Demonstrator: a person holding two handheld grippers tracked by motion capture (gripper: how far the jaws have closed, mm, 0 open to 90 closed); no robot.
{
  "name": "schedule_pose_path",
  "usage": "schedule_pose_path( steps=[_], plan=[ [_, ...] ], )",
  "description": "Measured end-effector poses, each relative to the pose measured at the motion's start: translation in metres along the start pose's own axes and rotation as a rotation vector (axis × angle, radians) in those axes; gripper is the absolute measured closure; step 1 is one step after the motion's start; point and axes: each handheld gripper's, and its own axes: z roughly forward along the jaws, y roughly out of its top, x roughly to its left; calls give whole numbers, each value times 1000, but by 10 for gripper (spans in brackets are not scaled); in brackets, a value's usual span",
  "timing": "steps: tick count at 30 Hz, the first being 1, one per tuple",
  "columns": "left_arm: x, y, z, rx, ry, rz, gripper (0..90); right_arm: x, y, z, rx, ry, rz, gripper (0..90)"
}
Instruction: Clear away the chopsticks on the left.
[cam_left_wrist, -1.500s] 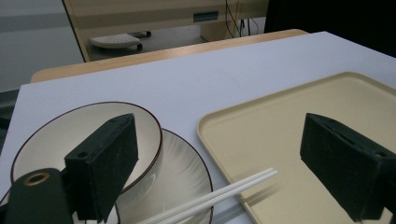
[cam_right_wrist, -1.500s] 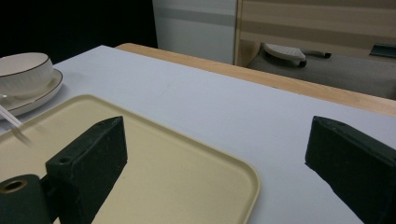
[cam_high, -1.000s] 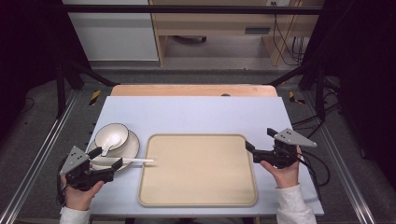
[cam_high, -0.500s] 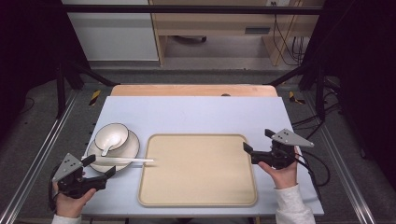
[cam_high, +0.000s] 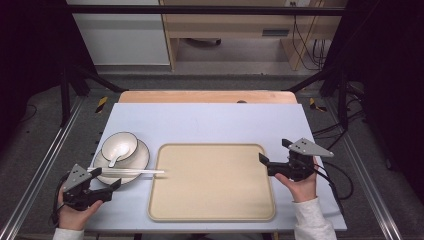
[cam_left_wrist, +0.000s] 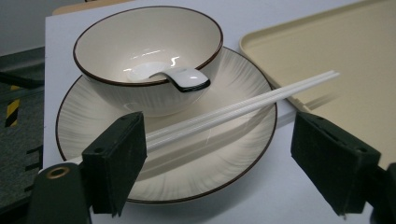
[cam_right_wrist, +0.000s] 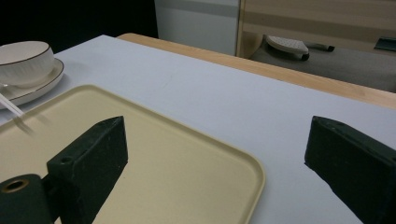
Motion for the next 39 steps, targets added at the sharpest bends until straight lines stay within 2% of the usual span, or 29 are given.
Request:
schedule_pose_path(
  steps=[5,11,12,14,20,24,34,37,39],
  plan=[
    [6,-3,15,38,4,11,204,1,-1,3,11,3,-2,65],
    [10,-2,26,53,13,29,236,2,-2,7,22,6,-2,65],
    [11,-2,27,57,14,39,243,2,-2,7,23,4,-2,65],
    [11,-2,28,55,18,34,253,2,-2,8,23,5,-3,65],
    [8,-3,32,92,31,64,299,2,-3,8,29,7,-8,65],
    [7,-3,33,95,45,67,320,2,-2,7,24,5,-3,65],
    [7,-2,32,113,29,73,399,3,-3,8,29,14,-7,65],
    [6,-3,32,111,9,89,488,3,-3,8,32,14,-9,65],
    [6,-2,32,118,-1,91,510,3,-3,8,32,15,-9,64]
  ],
)
